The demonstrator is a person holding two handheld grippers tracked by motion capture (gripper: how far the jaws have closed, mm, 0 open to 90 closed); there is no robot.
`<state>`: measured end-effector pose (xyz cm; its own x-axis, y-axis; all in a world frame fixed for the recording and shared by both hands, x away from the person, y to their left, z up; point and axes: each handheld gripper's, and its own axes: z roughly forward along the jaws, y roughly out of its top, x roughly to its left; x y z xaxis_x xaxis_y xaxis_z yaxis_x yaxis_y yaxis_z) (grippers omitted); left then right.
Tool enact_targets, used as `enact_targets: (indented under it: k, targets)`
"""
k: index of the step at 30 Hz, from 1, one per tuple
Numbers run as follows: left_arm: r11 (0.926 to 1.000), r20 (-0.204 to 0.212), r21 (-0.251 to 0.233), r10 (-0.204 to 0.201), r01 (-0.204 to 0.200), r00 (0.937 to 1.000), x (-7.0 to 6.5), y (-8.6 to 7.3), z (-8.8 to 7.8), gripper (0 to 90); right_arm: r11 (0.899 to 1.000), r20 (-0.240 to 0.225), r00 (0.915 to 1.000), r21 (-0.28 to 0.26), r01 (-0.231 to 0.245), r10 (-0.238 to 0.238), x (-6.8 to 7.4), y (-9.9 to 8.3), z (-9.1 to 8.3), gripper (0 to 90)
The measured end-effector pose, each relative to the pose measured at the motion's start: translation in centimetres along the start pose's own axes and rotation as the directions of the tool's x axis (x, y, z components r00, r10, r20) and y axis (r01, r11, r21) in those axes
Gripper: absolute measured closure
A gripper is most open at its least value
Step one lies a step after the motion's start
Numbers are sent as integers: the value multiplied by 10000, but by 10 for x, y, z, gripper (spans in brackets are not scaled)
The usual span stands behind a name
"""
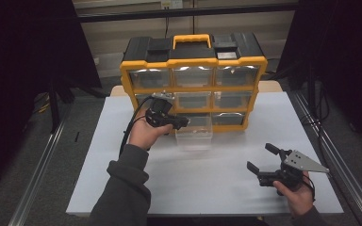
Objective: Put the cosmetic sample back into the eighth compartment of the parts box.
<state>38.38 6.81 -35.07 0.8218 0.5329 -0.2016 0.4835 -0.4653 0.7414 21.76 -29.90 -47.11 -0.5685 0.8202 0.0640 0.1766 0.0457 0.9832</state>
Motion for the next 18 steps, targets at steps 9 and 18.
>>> enact_targets:
  k: [9, 18]
  targets:
    - [9999, -50, -27, 118, -118, 9999, 0, 3, 7, 811, 10000, 40, 10000, -49, -29, 29, 0, 0, 0, 18]
    - [9999, -107, -46, 113, -114, 9999, 2, 3, 12, 811, 10000, 37, 10000, -52, -50, 50, 0, 0, 0, 18]
